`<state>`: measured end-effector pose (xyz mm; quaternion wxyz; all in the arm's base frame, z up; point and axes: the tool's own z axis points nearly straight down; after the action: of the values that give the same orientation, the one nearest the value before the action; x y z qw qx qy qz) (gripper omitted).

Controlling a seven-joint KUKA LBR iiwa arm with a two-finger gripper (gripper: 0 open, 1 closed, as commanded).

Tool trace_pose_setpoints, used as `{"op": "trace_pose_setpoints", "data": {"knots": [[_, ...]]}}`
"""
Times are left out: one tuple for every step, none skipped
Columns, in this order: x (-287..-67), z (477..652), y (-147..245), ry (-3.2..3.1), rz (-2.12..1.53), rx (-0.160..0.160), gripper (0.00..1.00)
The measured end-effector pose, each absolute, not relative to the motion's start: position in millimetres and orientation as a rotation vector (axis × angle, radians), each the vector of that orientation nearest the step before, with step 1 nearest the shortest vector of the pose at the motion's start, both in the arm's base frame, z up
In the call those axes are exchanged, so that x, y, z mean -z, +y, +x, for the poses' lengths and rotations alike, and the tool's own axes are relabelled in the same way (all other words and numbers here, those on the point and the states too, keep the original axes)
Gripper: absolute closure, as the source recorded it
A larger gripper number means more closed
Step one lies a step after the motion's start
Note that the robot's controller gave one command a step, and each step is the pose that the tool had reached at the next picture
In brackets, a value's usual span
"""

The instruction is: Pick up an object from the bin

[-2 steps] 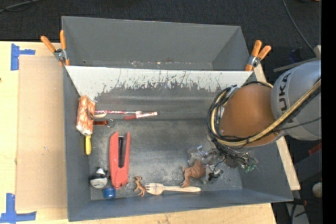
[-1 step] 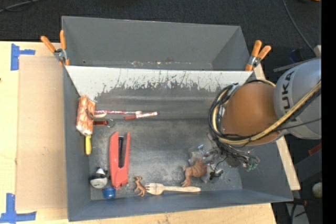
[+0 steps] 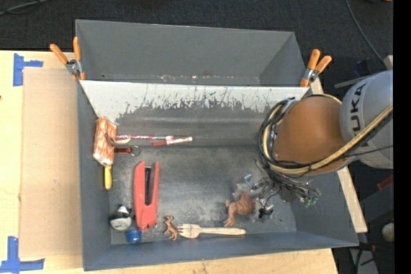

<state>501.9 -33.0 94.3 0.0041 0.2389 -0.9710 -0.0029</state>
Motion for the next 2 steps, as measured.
{"op": "trace_pose_setpoints", "data": {"knots": [[-106.8, 502.2, -32.5, -3.045, 0.747, 0.009, 1.0], [-112.8, 502.0, -32.1, -3.044, 0.745, 0.01, 1.0]]}}
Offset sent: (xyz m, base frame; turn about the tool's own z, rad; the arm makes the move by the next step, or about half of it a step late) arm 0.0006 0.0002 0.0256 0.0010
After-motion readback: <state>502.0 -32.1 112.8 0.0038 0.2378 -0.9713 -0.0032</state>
